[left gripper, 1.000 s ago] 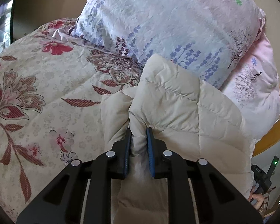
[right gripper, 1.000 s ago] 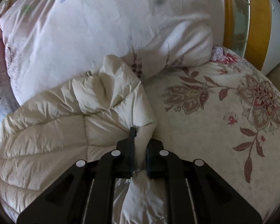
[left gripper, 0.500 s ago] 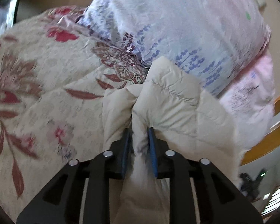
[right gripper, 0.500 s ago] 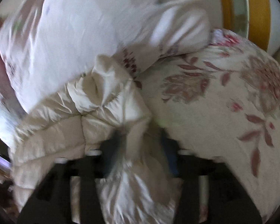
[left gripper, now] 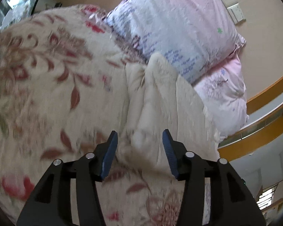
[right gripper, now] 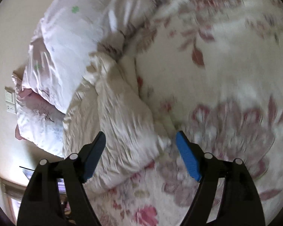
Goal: Fold large clothes
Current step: 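Fold the gripped jacket section over toward the pillows with both grippers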
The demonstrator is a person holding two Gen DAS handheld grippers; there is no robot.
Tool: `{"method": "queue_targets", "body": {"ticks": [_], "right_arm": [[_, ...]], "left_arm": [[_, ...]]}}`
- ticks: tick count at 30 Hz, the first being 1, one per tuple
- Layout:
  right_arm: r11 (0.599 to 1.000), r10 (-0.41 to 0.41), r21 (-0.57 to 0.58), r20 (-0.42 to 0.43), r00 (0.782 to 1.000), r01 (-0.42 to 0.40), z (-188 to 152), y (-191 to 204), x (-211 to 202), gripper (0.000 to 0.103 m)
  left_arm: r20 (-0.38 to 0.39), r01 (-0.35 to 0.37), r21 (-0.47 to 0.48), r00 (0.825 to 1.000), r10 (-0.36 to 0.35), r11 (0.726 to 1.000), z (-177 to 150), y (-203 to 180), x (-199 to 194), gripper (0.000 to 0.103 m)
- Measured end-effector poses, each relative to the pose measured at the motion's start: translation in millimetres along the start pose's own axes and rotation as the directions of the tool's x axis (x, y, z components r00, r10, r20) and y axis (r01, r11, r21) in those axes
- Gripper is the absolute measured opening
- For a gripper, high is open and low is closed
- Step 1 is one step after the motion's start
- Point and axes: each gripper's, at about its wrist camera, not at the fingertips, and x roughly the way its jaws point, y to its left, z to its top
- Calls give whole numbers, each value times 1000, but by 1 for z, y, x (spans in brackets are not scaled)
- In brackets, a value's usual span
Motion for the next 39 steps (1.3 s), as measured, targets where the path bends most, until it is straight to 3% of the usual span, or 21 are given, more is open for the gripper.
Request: {"method": "queue_targets", "body": {"ticks": [5,16,26,28,30,32,33,37,39], "right_arm": [[999,35,44,-43,998,-33,-12,-3,15,77],[992,101,72,2,995,-101,-9,1,35,77],[990,124,61,45,991,-127,-4,1,39,63],[990,127,61,52,991,-130,-3,0,41,57],[989,131,59,52,990,-134,-5,0,43,43],[987,144,59,48,988,-147,-6,-1,46,33],[986,155,55,47,987,-158,-7,0,46,28],[983,185,-2,65,981,-185,-13,12,37,21],[979,203,-25,58,978,-201,-17,20,32,20]], "left_arm": [[-40,29,-26,999,-30,999,-28,-5,6,55],[-60,31,-181,997,-43,983,-47,-3,45,56],[59,39,-270,998,-24,962,-40,-3,59,56],[83,45,-282,996,-23,958,-39,-4,61,56],[109,56,-296,994,-25,953,-37,-3,63,56],[124,67,-319,992,-29,946,-35,0,65,50],[124,81,-335,991,-42,939,-34,4,68,42],[136,118,-353,988,-74,928,-28,9,67,21],[159,132,-335,984,-82,933,-25,7,59,17]]}}
